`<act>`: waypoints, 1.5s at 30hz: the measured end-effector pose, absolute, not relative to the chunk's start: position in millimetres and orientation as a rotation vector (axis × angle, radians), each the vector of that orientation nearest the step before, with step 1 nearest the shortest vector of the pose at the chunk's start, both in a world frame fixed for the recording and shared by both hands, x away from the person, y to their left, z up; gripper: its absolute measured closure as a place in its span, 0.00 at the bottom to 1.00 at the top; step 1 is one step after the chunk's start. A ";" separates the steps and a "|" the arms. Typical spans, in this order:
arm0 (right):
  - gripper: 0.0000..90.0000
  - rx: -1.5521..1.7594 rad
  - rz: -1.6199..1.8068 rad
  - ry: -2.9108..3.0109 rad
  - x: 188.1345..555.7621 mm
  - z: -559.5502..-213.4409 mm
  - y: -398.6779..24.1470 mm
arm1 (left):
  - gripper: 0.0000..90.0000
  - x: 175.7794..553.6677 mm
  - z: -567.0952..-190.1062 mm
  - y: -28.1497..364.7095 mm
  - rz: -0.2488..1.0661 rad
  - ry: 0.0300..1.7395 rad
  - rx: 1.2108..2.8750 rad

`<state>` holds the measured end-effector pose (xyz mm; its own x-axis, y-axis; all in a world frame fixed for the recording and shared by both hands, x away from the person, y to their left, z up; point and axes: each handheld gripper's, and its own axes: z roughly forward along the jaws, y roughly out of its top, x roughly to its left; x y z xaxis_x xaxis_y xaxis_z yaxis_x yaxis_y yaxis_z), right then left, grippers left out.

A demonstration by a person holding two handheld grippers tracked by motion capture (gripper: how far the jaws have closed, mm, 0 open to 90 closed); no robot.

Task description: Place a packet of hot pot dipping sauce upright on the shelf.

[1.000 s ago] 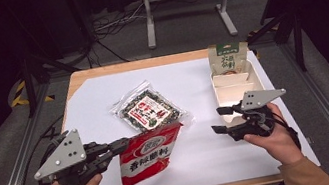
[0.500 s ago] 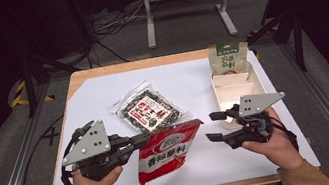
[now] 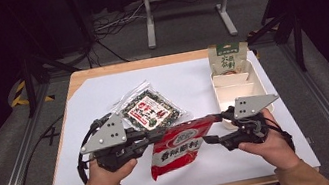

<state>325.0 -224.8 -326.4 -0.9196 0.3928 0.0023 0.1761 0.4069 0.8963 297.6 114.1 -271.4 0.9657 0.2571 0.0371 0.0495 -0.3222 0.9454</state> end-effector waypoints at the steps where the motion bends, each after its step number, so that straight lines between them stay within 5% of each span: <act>1: 0.44 0.500 1.524 2.457 325.6 -327.3 -224.0 | 1.00 297.5 -271.1 112.4 0.213 0.217 1.896; 18: 0.67 0.368 1.613 2.531 331.9 -336.4 -212.2 | 1.00 299.9 -275.0 103.2 0.202 0.205 1.881; 38: 0.73 0.330 1.710 2.549 338.0 -357.4 -204.0 | 1.00 300.7 -278.2 101.6 0.195 0.210 1.887; 45: 0.92 0.270 1.702 2.563 336.3 -356.1 -204.9 | 1.00 301.5 -279.0 103.3 0.195 0.217 1.881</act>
<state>336.3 -204.9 -356.1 -0.9833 0.1741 0.0525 0.1159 0.3776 0.9187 301.5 103.3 -279.0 0.9688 0.2464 0.0262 0.0531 -0.3096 0.9494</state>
